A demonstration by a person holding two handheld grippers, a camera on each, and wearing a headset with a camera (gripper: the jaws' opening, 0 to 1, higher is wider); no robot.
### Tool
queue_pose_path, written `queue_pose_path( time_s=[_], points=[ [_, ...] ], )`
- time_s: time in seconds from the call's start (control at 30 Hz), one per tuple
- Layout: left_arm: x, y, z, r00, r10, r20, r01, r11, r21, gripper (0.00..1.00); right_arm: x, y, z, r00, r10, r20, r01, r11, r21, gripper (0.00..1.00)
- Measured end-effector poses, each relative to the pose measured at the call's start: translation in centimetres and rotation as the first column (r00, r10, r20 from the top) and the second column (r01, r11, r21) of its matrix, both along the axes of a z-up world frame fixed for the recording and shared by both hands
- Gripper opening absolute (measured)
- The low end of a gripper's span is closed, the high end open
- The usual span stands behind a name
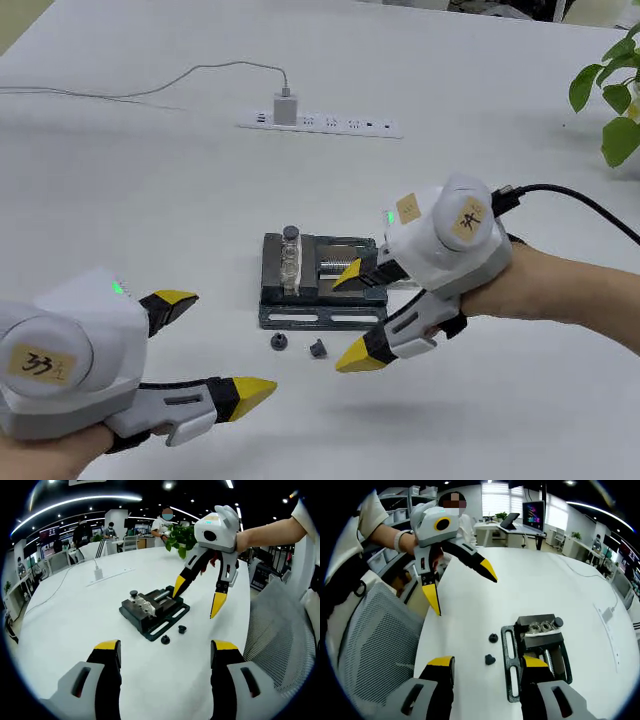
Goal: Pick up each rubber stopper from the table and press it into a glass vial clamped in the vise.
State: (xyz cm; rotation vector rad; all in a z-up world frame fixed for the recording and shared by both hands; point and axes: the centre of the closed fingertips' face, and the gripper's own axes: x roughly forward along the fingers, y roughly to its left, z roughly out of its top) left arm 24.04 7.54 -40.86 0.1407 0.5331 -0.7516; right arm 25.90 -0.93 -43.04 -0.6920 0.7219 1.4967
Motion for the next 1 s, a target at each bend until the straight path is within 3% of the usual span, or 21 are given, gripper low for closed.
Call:
queue_pose_path(
  time_s=[0.43, 0.53, 0.67, 1.0],
  points=[
    [-0.3, -0.4, -0.1, 1.000, -0.011, 0.000, 0.011, 1.000, 0.007, 0.70, 0.1, -0.2, -1.0, 0.998, 0.067, 0.011, -0.067, 0.998, 0.002, 0.41],
    [-0.5, -0.8, -0.1, 1.000, -0.023, 0.000, 0.023, 1.000, 0.008, 0.70, -0.1, 0.0, -1.9, 0.992, 0.125, 0.022, -0.125, 0.992, -0.027, 0.37],
    [-0.7, -0.9, -0.2, 1.000, -0.023, 0.002, 0.023, 1.000, 0.012, 0.70, -0.1, 0.2, -2.8, 0.988, 0.156, 0.020, -0.155, 0.987, -0.045, 0.34],
    [-1.0, -0.9, -0.4, 1.000, -0.006, -0.006, 0.006, 1.000, 0.005, 0.70, 0.0, 0.2, -4.5, 0.964, 0.262, 0.035, -0.257, 0.960, -0.111, 0.26]
  ],
)
